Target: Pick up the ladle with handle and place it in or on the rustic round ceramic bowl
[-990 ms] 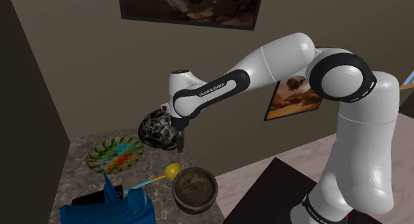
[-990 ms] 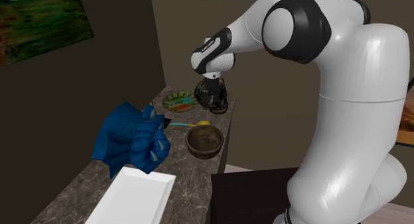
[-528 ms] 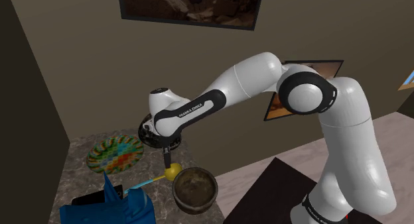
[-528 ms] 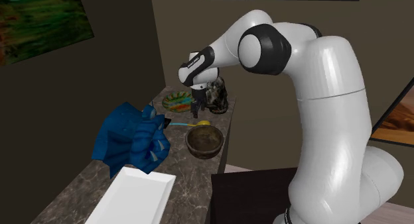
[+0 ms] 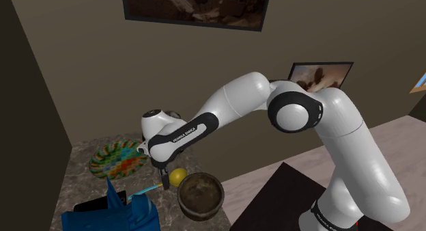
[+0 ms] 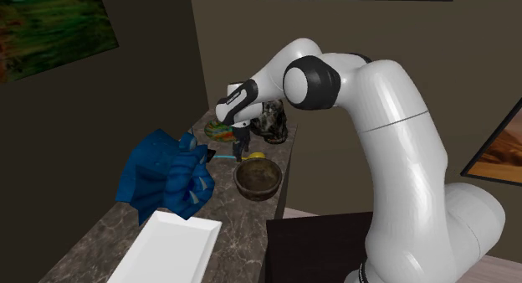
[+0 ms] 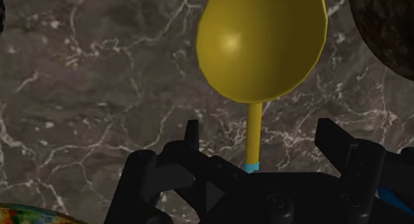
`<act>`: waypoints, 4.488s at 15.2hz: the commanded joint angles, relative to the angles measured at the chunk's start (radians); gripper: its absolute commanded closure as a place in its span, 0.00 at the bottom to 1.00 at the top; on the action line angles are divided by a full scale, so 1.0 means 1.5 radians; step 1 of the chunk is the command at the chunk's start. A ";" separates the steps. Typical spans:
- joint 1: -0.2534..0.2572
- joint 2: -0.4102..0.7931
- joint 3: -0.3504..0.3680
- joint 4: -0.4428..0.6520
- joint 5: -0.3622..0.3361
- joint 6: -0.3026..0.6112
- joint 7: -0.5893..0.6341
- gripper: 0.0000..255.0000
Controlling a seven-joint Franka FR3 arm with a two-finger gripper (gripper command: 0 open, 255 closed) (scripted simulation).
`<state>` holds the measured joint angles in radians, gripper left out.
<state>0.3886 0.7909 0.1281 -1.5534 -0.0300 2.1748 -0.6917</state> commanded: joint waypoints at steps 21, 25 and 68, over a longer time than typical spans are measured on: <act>0.002 0.023 -0.002 -0.006 -0.002 0.029 0.000 1.00; 0.001 0.003 0.000 -0.011 -0.001 0.014 0.000 1.00; -0.027 -0.486 0.032 -0.464 0.069 -0.019 -0.018 1.00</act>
<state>0.3464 0.1054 0.1714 -2.2009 0.0639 2.1415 -0.7201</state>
